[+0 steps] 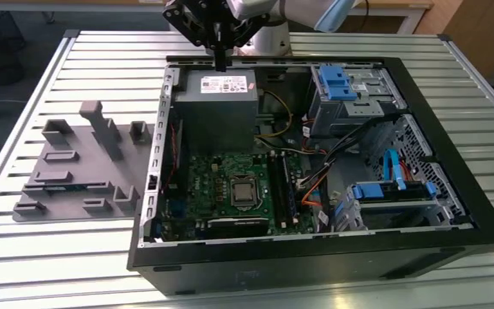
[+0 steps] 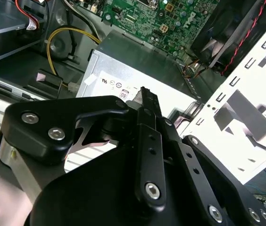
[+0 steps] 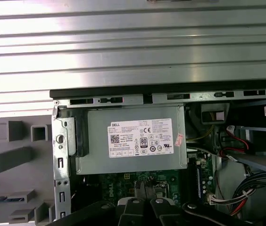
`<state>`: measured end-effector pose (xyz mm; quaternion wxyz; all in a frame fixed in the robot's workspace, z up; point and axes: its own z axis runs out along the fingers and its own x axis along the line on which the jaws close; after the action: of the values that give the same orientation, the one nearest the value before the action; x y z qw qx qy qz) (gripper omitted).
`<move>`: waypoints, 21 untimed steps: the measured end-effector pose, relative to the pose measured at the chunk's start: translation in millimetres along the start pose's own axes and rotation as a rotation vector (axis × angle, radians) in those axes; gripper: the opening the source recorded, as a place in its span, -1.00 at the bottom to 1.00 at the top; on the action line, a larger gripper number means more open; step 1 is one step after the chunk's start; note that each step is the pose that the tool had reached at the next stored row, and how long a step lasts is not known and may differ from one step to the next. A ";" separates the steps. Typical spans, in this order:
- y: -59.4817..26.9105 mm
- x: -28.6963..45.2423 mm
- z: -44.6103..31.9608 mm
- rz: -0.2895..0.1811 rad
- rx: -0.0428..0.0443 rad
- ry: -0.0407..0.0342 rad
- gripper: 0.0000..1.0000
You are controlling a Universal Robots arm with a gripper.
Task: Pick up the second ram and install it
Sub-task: 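Reach for the second ram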
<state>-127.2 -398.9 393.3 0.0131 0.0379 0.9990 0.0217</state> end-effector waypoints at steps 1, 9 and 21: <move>0.0 0.2 0.0 0.000 0.0000 0.0000 -0.79; -0.3 4.1 -0.1 0.000 -0.0001 0.0000 -0.79; -3.3 43.9 -0.5 0.000 0.0000 0.0000 -0.79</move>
<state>-171.2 -398.9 392.6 0.0131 0.0378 0.9990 0.0217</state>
